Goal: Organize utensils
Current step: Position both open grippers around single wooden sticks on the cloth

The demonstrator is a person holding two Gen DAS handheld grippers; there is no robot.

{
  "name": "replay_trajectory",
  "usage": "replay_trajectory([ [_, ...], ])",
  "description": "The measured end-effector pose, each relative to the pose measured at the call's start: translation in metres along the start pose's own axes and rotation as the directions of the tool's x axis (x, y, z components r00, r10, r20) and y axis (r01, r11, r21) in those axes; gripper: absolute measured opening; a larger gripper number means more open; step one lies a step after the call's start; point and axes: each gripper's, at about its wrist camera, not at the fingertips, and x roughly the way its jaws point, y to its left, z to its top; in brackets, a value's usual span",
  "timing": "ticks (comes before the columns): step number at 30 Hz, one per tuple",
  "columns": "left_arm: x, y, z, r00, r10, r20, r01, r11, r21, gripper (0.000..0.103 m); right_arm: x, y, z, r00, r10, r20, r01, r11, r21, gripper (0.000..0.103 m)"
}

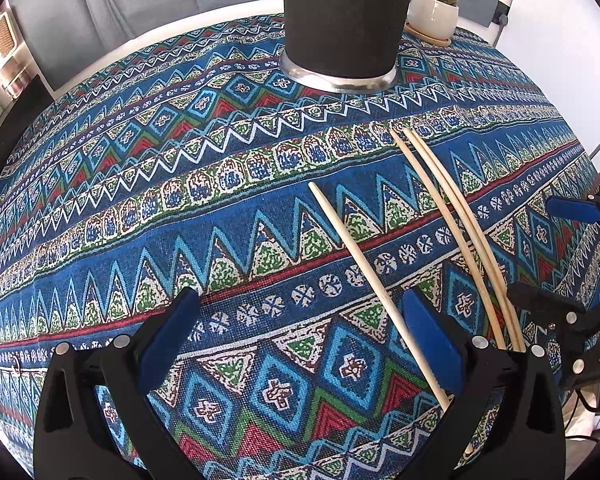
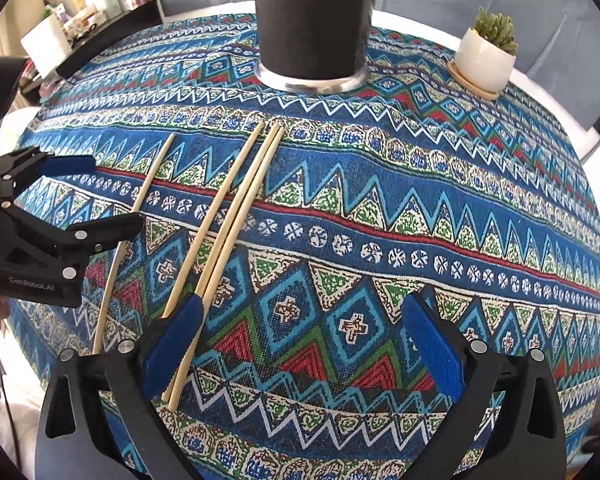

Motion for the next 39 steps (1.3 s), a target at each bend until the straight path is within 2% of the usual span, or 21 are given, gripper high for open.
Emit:
replay_trajectory([
  [2, 0.000, 0.001, -0.001, 1.000, -0.003, 0.009, 0.003, 1.000, 0.006, 0.099, 0.003, -0.001, 0.001, 0.999, 0.031, -0.012, -0.031, 0.999, 0.021, 0.096],
  [5, -0.001, 0.003, -0.003, 1.000, -0.007, 0.022, 0.006, 1.000, 0.014, 0.099, 0.004, 0.003, 0.004, 0.999, 0.036, -0.010, -0.036, 0.999, 0.015, 0.095],
  [8, -0.003, 0.006, -0.006, 1.000, -0.009, 0.025, 0.008, 1.000, 0.018, 0.099, 0.009, 0.005, 0.013, 0.999, 0.025, -0.032, -0.024, 0.999, 0.022, 0.095],
  [13, -0.003, 0.014, -0.008, 0.999, -0.013, 0.030, 0.012, 1.000, 0.025, 0.099, 0.016, 0.001, 0.025, 0.993, -0.026, -0.119, 0.031, 0.999, 0.037, 0.095],
  [18, -0.005, 0.014, -0.011, 0.998, -0.015, 0.055, 0.013, 1.000, 0.027, 0.099, 0.022, -0.010, 0.037, 0.988, -0.027, -0.152, 0.039, 0.996, 0.077, 0.096],
  [27, -0.007, 0.013, -0.018, 0.994, -0.020, 0.112, 0.016, 0.999, 0.031, 0.099, 0.020, -0.028, 0.036, 0.992, 0.006, -0.126, 0.011, 0.991, 0.134, 0.096],
  [32, -0.008, 0.015, -0.021, 0.992, -0.020, 0.122, 0.016, 0.999, 0.029, 0.099, 0.020, -0.028, 0.039, 0.992, -0.016, -0.128, 0.035, 0.988, 0.149, 0.095],
  [35, -0.009, 0.015, -0.022, 0.991, -0.016, 0.130, 0.013, 1.000, 0.023, 0.099, 0.018, -0.035, 0.038, 0.986, -0.062, -0.152, 0.086, 0.984, 0.153, 0.096],
  [37, -0.011, 0.015, -0.024, 0.991, -0.012, 0.133, 0.010, 1.000, 0.016, 0.099, 0.018, -0.045, 0.036, 0.987, -0.032, -0.156, 0.059, 0.984, 0.169, 0.096],
  [39, -0.011, 0.015, -0.025, 0.991, -0.007, 0.137, 0.006, 1.000, 0.010, 0.099, 0.019, -0.044, 0.037, 0.982, -0.050, -0.179, 0.078, 0.986, 0.150, 0.096],
])
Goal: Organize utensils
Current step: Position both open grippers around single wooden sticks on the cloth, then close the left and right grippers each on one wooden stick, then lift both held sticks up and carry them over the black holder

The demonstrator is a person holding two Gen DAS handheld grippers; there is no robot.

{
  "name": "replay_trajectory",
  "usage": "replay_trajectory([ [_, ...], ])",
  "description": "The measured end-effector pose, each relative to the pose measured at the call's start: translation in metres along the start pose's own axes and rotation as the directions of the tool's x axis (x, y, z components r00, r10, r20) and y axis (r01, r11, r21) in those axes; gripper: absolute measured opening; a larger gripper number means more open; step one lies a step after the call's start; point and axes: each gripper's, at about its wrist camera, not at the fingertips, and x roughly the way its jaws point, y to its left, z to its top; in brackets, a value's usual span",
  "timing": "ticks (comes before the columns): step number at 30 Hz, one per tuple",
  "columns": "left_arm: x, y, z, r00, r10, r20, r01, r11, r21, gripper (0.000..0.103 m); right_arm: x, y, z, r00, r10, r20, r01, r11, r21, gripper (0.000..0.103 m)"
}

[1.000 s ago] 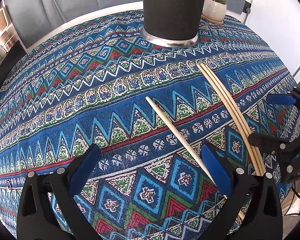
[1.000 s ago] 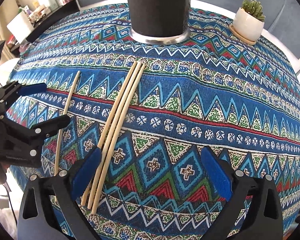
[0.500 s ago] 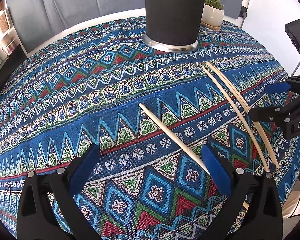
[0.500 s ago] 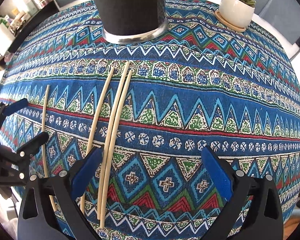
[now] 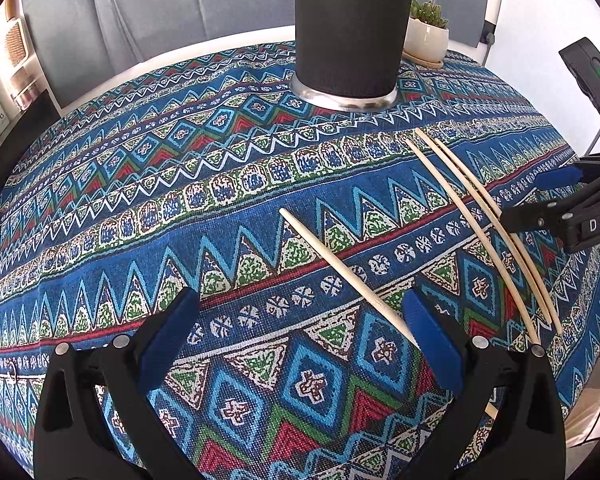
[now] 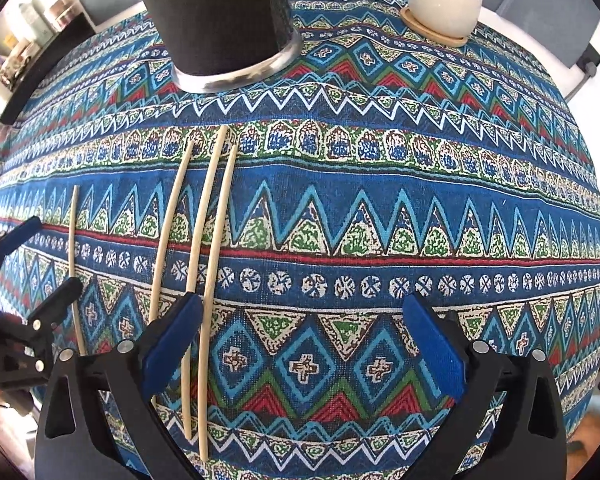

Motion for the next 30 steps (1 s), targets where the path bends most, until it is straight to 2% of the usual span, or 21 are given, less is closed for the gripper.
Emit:
replay_trajectory([
  [4, -0.001, 0.000, -0.002, 1.000, 0.005, 0.006, -0.005, 1.000, -0.007, 0.099, -0.003, 0.004, 0.000, 1.000, -0.023, 0.021, 0.024, 0.999, -0.048, 0.095],
  [6, -0.001, 0.000, -0.002, 1.000, 0.002, -0.008, -0.002, 1.000, -0.006, 0.099, -0.003, -0.002, 0.001, 1.000, 0.014, 0.019, -0.013, 0.999, -0.051, 0.096],
  [10, 0.000, 0.000, 0.004, 0.998, -0.023, -0.053, 0.024, 0.999, 0.032, 0.099, -0.006, -0.007, -0.010, 0.995, 0.047, 0.085, -0.035, 0.989, -0.146, 0.096],
  [12, 0.000, 0.001, 0.004, 0.997, -0.041, -0.067, 0.045, 0.997, 0.056, 0.098, -0.009, -0.008, -0.016, 0.994, 0.066, 0.092, -0.047, 0.980, -0.195, 0.096],
  [15, -0.004, 0.005, 0.001, 0.996, -0.061, -0.071, 0.068, 0.993, 0.093, 0.092, -0.012, -0.014, -0.026, 0.992, 0.090, 0.091, -0.063, 0.962, -0.267, 0.094],
  [16, -0.006, 0.008, 0.001, 0.996, -0.061, -0.072, 0.067, 0.993, 0.092, 0.084, -0.015, -0.017, -0.030, 0.990, 0.097, 0.100, -0.066, 0.958, -0.280, 0.085],
  [17, -0.008, 0.011, 0.001, 0.995, -0.058, -0.076, 0.065, 0.994, 0.087, 0.073, -0.019, -0.021, -0.035, 0.988, 0.106, 0.110, -0.070, 0.955, -0.288, 0.059],
  [18, -0.010, 0.014, 0.002, 0.995, -0.055, -0.082, 0.062, 0.995, 0.083, 0.067, -0.026, -0.027, -0.037, 0.985, 0.114, 0.129, -0.072, 0.954, -0.290, 0.039],
  [19, -0.012, 0.017, 0.002, 0.994, -0.053, -0.091, 0.060, 0.995, 0.076, 0.054, -0.028, -0.034, -0.038, 0.984, 0.117, 0.133, -0.075, 0.956, -0.283, 0.009],
  [20, -0.013, 0.020, 0.002, 0.993, -0.052, -0.104, 0.060, 0.996, 0.072, 0.043, -0.029, -0.041, -0.039, 0.985, 0.117, 0.124, -0.080, 0.958, -0.274, 0.007],
  [21, -0.014, 0.022, 0.003, 0.992, -0.051, -0.117, 0.060, 0.996, 0.072, 0.038, -0.031, -0.048, -0.039, 0.984, 0.126, 0.122, -0.087, 0.956, -0.282, 0.007],
  [23, -0.016, 0.028, 0.004, 0.989, -0.050, -0.138, 0.062, 0.995, 0.081, 0.017, -0.032, -0.049, -0.043, 0.982, 0.134, 0.130, -0.087, 0.944, -0.317, 0.007],
  [27, -0.019, 0.048, 0.002, 0.989, -0.064, -0.134, 0.065, 0.998, 0.008, 0.006, -0.036, -0.057, -0.053, 0.972, 0.167, 0.163, -0.111, 0.945, -0.307, 0.006],
  [30, -0.020, 0.053, -0.003, 0.996, -0.037, -0.082, 0.039, 0.999, 0.024, 0.005, -0.041, -0.065, -0.066, 0.956, 0.224, 0.188, -0.157, 0.936, -0.316, 0.005],
])
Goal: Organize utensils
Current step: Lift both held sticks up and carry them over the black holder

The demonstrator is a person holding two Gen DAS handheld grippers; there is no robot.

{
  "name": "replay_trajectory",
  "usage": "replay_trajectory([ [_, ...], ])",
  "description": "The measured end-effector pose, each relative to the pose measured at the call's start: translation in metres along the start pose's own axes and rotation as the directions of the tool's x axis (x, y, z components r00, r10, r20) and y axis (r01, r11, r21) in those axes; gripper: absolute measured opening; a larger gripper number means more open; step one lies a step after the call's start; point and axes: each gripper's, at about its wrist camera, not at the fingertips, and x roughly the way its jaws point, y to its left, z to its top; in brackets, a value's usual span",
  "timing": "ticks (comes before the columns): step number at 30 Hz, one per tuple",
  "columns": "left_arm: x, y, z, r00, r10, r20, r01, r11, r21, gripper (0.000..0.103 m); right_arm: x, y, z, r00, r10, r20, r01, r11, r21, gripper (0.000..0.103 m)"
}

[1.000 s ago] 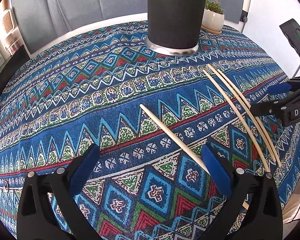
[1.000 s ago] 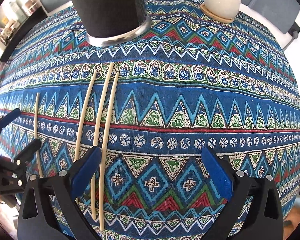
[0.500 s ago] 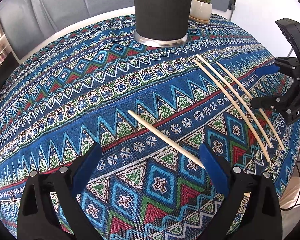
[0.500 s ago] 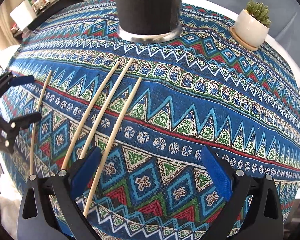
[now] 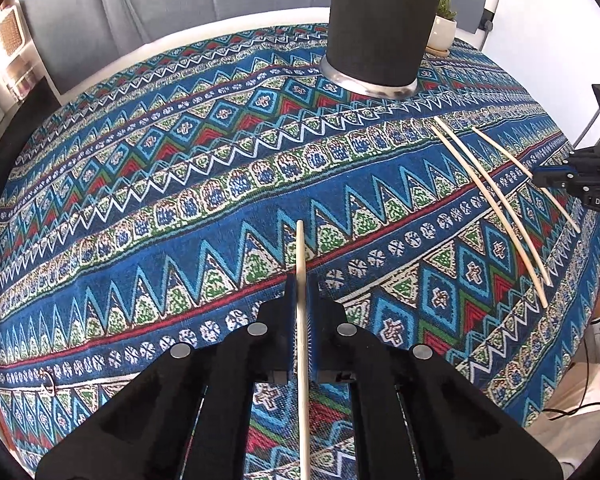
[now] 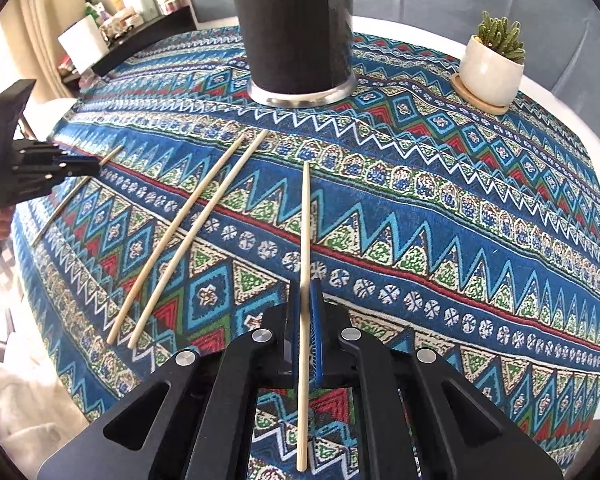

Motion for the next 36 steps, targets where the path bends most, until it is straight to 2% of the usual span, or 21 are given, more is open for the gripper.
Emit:
replay_trajectory([
  [6, -0.003, 0.026, -0.001, 0.999, -0.022, 0.040, 0.026, 0.994, -0.102, 0.005, -0.026, 0.003, -0.006, 0.989, 0.049, 0.139, -0.054, 0.998, 0.032, 0.005],
  [9, -0.010, 0.037, 0.002, 0.995, -0.066, 0.069, 0.076, 0.985, -0.156, 0.005, -0.038, 0.004, 0.000, 0.977, 0.072, 0.200, -0.082, 0.996, 0.045, 0.005],
  [11, -0.017, 0.046, 0.006, 0.987, -0.127, 0.102, 0.146, 0.968, -0.204, 0.005, -0.042, 0.006, 0.009, 0.969, 0.076, 0.234, -0.090, 0.995, 0.049, 0.005],
  [16, -0.033, 0.057, 0.022, 0.961, -0.199, 0.190, 0.242, 0.940, -0.241, 0.005, -0.058, 0.003, 0.023, 0.951, 0.082, 0.297, -0.102, 0.993, 0.052, 0.005],
  [19, -0.051, 0.054, 0.040, 0.950, -0.178, 0.256, 0.231, 0.954, -0.193, 0.005, -0.069, 0.001, 0.034, 0.944, 0.077, 0.320, -0.097, 0.994, 0.048, 0.005],
  [22, -0.066, 0.049, 0.064, 0.932, -0.206, 0.299, 0.266, 0.948, -0.174, 0.005, -0.082, 0.000, 0.047, 0.936, 0.074, 0.345, -0.093, 0.995, 0.039, 0.005],
  [26, -0.091, 0.037, 0.098, 0.901, -0.233, 0.366, 0.287, 0.953, -0.099, 0.005, -0.100, 0.001, 0.068, 0.926, 0.066, 0.371, -0.081, 0.996, 0.025, 0.005],
  [34, -0.117, 0.024, 0.166, 0.836, -0.326, 0.441, 0.368, 0.930, -0.011, 0.005, -0.119, -0.007, 0.113, 0.892, 0.086, 0.444, -0.099, 0.995, 0.007, 0.005],
  [36, -0.120, 0.020, 0.182, 0.825, -0.342, 0.450, 0.378, 0.926, 0.011, 0.005, -0.120, -0.009, 0.124, 0.884, 0.094, 0.459, -0.106, 0.994, 0.002, 0.005],
])
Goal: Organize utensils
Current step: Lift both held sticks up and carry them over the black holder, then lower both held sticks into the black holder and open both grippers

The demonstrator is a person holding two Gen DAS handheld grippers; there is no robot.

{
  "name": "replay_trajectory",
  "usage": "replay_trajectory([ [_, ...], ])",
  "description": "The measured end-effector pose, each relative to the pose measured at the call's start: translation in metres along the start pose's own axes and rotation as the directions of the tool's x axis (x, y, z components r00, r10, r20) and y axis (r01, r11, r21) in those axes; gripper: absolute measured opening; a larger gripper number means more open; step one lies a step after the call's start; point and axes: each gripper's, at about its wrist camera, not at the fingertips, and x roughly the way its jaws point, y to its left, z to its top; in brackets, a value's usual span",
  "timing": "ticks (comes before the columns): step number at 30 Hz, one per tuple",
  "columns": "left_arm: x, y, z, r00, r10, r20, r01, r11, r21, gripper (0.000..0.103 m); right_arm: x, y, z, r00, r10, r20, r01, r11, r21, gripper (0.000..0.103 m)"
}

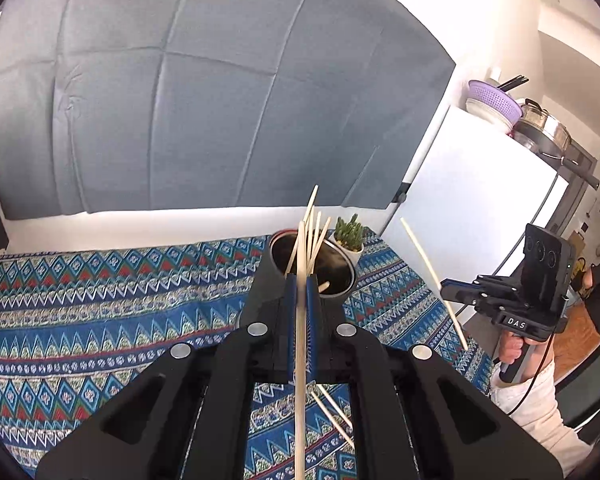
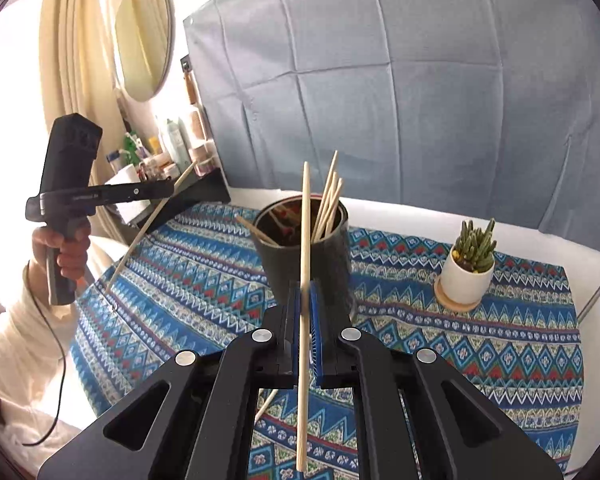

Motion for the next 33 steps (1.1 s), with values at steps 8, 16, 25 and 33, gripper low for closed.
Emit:
replay_trajectory([
  [8, 0.033, 0.001, 0.048, 0.997, -0.050, 0.056, 0.049, 0.998, 0.026, 0.005, 0.028, -0.012, 0.040, 0.995, 0.065, 0.074, -0.068, 0.997, 0.037, 0.005],
  [16, 0.073, 0.013, 0.083, 0.978, -0.152, 0.141, 0.150, 0.988, 0.023, 0.005, 0.056, -0.022, 0.069, 0.932, 0.266, 0.247, -0.294, 0.952, 0.081, 0.005],
  [25, 0.099, 0.029, 0.072, 0.853, -0.408, 0.325, 0.395, 0.912, 0.107, 0.005, 0.089, -0.043, 0.052, 0.823, 0.286, 0.491, -0.402, 0.904, 0.148, 0.005],
  [33, 0.119, 0.048, 0.055, 0.808, -0.399, 0.433, 0.399, 0.912, 0.095, 0.005, 0.108, -0.059, 0.025, 0.733, 0.241, 0.636, -0.440, 0.882, 0.172, 0.005],
])
